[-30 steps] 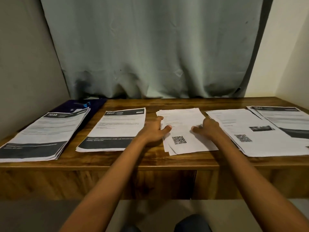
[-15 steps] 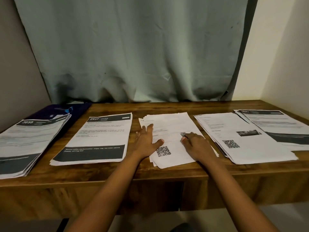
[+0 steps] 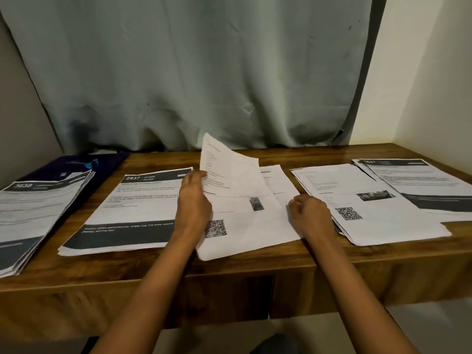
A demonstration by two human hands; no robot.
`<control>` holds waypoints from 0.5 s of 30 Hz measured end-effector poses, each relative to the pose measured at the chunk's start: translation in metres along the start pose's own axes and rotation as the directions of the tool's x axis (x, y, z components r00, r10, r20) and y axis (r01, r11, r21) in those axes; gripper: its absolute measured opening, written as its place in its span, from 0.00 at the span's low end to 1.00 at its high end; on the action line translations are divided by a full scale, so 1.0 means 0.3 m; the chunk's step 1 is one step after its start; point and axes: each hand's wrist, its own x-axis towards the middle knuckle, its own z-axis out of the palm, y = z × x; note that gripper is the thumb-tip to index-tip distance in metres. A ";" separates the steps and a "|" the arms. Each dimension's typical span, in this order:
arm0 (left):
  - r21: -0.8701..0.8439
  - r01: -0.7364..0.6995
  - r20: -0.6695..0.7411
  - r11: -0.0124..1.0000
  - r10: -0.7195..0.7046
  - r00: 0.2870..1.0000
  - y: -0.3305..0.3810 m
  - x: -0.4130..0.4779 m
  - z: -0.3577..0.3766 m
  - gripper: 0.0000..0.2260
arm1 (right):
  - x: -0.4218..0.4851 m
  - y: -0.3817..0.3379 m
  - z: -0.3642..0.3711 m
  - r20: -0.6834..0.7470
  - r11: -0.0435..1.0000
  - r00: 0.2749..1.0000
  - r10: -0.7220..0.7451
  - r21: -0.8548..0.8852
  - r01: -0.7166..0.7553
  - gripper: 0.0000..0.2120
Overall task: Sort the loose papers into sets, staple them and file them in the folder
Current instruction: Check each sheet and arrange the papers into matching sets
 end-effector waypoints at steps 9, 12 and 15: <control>0.057 0.084 0.172 0.995 -0.093 0.981 -0.011 -0.016 -0.020 0.27 | -0.006 -0.021 -0.011 0.155 0.999 0.987 0.034 -0.010 -0.033 0.16; 0.084 0.087 0.230 0.993 -0.104 0.968 0.012 -0.020 -0.007 0.25 | 0.002 -0.018 -0.020 0.194 0.997 0.979 0.067 0.014 -0.071 0.18; 0.133 0.137 0.314 0.982 -0.173 0.933 0.044 -0.027 0.002 0.27 | 0.053 -0.031 -0.032 0.209 0.989 0.969 0.129 0.044 -0.141 0.21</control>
